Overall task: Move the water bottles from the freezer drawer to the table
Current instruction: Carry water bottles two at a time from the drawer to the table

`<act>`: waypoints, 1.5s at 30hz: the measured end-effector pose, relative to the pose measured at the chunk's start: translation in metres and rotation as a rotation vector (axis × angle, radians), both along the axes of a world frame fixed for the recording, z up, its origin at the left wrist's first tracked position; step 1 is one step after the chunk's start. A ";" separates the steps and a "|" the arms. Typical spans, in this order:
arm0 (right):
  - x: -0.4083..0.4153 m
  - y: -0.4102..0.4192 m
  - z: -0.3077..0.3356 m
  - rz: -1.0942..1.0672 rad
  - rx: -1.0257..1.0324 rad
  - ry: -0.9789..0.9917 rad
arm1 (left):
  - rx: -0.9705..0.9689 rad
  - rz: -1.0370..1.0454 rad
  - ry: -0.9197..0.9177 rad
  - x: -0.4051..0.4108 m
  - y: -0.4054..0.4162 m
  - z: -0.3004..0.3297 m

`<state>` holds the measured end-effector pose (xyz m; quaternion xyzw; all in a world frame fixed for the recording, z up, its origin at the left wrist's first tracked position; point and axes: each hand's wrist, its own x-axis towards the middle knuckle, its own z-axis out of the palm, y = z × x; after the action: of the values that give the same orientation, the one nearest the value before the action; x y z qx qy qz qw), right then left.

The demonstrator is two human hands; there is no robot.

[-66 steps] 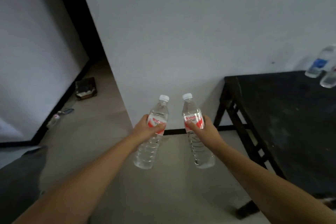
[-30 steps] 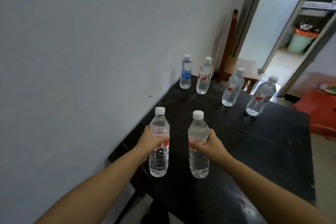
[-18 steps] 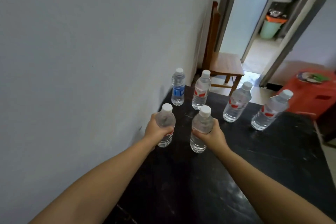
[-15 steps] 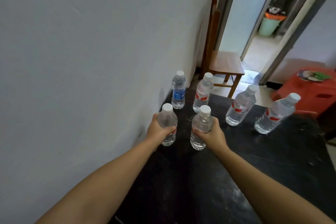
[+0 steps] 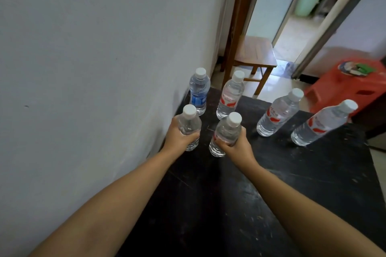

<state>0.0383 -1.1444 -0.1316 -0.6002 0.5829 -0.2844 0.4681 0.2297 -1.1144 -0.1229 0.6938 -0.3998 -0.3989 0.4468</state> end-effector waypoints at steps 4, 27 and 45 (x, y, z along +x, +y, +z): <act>-0.012 0.004 -0.012 0.076 0.121 0.100 | 0.042 -0.016 -0.019 0.002 0.004 0.004; -0.088 0.137 0.045 0.512 -0.069 0.369 | 0.263 0.187 -0.148 -0.086 0.228 0.028; -0.030 0.379 0.085 1.265 -0.265 0.394 | 0.282 0.826 -0.115 -0.149 0.572 0.063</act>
<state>0.0088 -0.7653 -0.0471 -0.9189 0.1541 0.0899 0.3519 0.0805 -0.5420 -0.0600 0.8708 -0.0547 -0.1982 0.4467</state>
